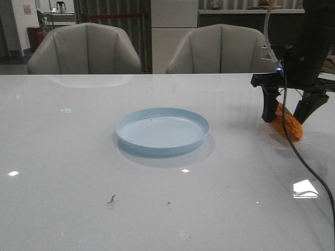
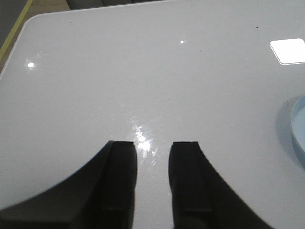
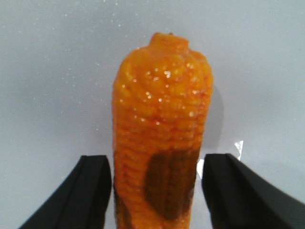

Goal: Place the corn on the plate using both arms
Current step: 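Lift the corn with the right gripper and carry it over the plate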

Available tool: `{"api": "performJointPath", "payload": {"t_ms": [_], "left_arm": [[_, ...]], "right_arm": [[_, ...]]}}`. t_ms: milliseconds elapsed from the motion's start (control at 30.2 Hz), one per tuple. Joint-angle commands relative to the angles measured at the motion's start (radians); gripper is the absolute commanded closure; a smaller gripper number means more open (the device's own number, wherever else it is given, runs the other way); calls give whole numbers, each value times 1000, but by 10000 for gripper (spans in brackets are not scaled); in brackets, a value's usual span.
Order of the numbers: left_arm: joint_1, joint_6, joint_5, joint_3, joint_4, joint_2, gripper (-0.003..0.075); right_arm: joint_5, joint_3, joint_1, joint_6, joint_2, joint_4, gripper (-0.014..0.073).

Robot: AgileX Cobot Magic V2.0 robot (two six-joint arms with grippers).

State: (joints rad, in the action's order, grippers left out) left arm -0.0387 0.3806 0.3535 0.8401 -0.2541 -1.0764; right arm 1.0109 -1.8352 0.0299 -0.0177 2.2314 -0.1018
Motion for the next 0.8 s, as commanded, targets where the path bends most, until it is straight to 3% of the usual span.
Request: {"api": "performJointPath", "payload": {"t_ms": [0, 199, 497, 762], "left_arm": [[-1, -1, -79, 28, -17, 21, 449], [-1, -1, -79, 28, -17, 21, 449], [-1, -1, -88, 28, -17, 21, 449], [-1, -1, -90, 28, -17, 21, 449]], "right_arm": [[-30, -32, -2, 1, -65, 0, 228], [-38, -37, -2, 1, -63, -4, 337], [-3, -167, 23, 18, -64, -55, 338], [53, -342, 125, 101, -64, -66, 337]]}}
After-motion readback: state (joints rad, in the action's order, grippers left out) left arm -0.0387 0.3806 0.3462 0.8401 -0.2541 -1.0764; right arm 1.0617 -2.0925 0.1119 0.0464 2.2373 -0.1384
